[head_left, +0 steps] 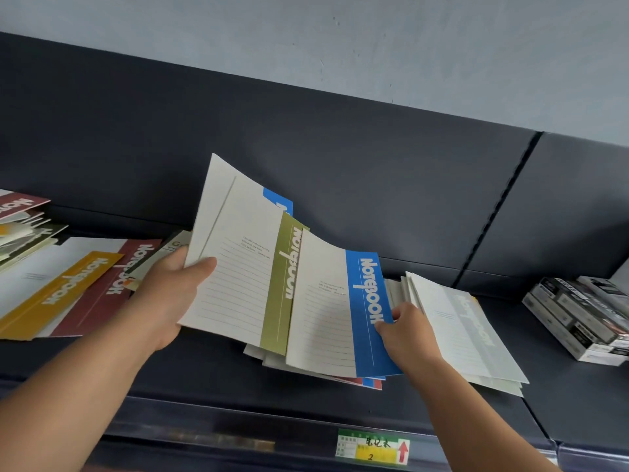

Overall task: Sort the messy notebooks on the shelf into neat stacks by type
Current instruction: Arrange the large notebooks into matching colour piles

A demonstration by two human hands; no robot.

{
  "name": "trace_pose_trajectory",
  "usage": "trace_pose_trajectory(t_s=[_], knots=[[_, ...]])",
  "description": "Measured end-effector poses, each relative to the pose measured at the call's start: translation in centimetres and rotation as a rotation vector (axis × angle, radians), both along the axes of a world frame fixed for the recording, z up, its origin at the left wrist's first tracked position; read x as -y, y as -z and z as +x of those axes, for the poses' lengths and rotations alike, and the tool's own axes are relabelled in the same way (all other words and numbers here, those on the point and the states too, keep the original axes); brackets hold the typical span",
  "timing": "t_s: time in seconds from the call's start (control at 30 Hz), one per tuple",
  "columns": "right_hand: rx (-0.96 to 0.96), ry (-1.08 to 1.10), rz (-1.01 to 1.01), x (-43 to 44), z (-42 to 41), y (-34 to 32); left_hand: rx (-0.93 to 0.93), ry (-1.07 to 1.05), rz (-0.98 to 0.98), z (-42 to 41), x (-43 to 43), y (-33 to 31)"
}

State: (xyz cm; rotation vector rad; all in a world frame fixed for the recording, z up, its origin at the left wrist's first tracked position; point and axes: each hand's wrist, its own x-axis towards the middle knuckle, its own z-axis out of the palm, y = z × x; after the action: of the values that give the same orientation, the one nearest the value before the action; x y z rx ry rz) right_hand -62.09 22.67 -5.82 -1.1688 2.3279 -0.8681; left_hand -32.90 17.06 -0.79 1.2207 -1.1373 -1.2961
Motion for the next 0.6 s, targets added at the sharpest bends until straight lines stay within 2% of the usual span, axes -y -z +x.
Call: trace_pose_trajectory(t_s=[0.17, 0.3, 0.4, 0.43, 0.53, 0.57, 0.6], knots=[[-0.041, 0.011, 0.07, 0.4, -0.3, 0.5, -0.044, -0.048, 0.009, 1.6, -0.2, -0.7], [-0.145, -0.092, 0.14, 0.5, 0.5, -0.3, -0.115, -0.044, 0.055, 1.7, -0.4, -0.9], [-0.257, -0.14, 0.016, 0.6, 1.5, -1.2, -0.149, -0.025, 0.076, 0.4, -0.6, -0.5], [-0.157, -0.159, -0.054, 0.8, 1.9, -1.4, -0.153, -0.011, 0.088, -0.3, -0.8, -0.3], [0.519, -0.177, -0.118, 1.0, 3.2, -2.9, -0.158, 0.027, 0.125, -2.6, -1.3, 0.1], [0.621, -0.186, -0.101, 1.1, 3.2, -3.0, -0.15, 0.034, 0.137, -3.4, -1.4, 0.1], [0.616, -0.194, -0.107, 1.1, 3.1, -3.2, -0.147, 0.033, 0.155, -4.1, -1.5, 0.1]])
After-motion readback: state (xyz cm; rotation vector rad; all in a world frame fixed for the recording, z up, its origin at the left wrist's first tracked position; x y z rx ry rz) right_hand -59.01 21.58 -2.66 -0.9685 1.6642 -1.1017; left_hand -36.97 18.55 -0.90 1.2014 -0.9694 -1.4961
